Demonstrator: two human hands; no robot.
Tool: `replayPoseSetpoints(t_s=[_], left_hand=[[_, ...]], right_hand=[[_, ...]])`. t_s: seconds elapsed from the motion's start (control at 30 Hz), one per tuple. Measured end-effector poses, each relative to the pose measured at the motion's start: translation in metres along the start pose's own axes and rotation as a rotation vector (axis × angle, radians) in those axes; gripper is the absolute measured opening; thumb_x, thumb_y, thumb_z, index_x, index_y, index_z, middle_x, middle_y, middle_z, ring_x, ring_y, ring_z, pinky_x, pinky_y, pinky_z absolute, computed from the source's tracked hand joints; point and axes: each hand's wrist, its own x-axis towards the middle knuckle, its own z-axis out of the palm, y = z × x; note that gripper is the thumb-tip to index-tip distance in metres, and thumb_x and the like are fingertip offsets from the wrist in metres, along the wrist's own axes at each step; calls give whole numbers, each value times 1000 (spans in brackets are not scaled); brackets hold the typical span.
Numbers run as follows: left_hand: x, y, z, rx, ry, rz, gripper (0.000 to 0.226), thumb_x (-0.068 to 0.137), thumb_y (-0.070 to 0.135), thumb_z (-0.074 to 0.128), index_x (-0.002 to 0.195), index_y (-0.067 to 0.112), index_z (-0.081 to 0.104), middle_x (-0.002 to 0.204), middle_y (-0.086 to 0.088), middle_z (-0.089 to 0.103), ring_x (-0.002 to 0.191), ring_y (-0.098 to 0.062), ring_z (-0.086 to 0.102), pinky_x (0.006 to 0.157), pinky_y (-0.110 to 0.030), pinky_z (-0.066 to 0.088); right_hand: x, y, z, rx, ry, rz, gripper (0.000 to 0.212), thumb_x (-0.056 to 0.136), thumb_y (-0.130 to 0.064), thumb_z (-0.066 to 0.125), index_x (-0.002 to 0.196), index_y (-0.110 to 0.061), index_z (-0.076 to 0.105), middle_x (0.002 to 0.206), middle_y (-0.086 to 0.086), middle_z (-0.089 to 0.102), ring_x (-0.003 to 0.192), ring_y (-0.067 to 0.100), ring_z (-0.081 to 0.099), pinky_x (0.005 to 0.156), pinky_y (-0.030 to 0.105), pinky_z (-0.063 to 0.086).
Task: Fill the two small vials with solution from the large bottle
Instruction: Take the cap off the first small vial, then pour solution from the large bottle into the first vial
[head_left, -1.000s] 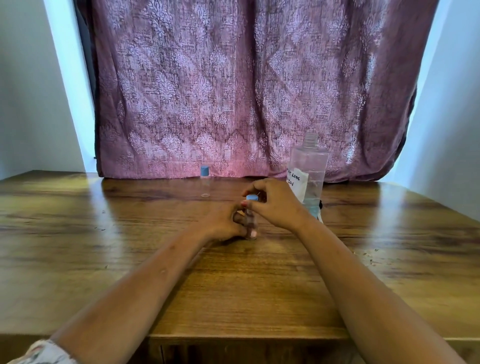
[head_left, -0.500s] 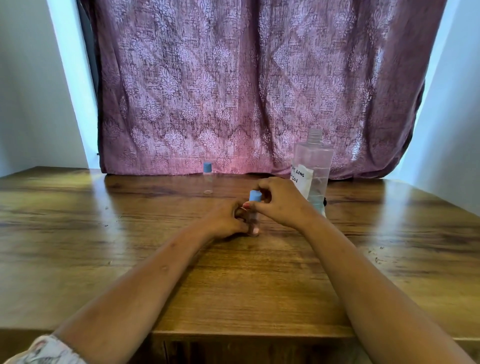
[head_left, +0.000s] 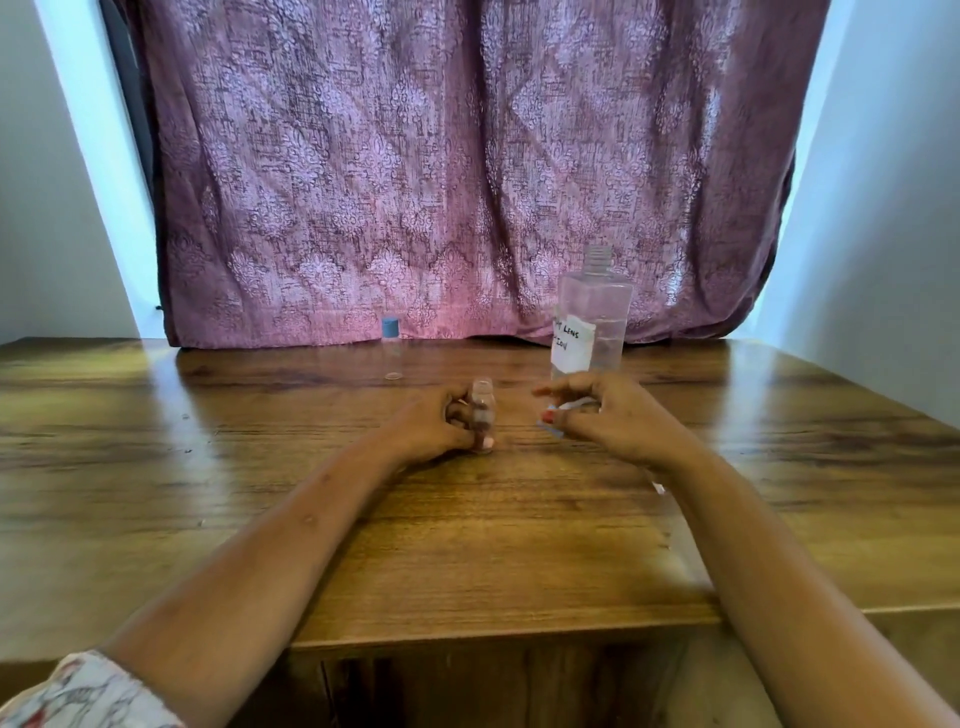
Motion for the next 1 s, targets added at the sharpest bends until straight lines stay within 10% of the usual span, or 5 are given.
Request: replayPoseSetpoints(t_s=[0.27, 0.77, 1.0], left_hand=[[-12, 3, 4, 106, 87, 89, 91, 65, 14, 83, 135, 34, 28, 87, -2, 65, 85, -14, 63, 78, -31, 53], [-15, 8, 5, 151, 242, 163, 110, 73, 10, 76, 143, 46, -1, 106, -4, 64, 88, -18, 65, 78, -32, 56], [-20, 11, 5, 171, 278, 183, 108, 79, 6, 69, 144, 43, -8, 96, -4, 64, 84, -19, 66, 77, -32, 56]], right_hand=[[-19, 23, -5, -191, 174, 132, 15, 72, -14, 79, 80, -16, 67, 85, -3, 69, 81, 6, 64, 68, 12, 47], [-6, 19, -28, -19, 376, 182, 40, 72, -25, 78, 103, -17, 55, 106, -1, 60, 97, 15, 57, 79, 28, 50], [49, 3, -35, 57, 565, 144, 96, 64, -37, 82, 141, -16, 28, 138, 10, 44, 124, 28, 46, 100, 44, 43]])
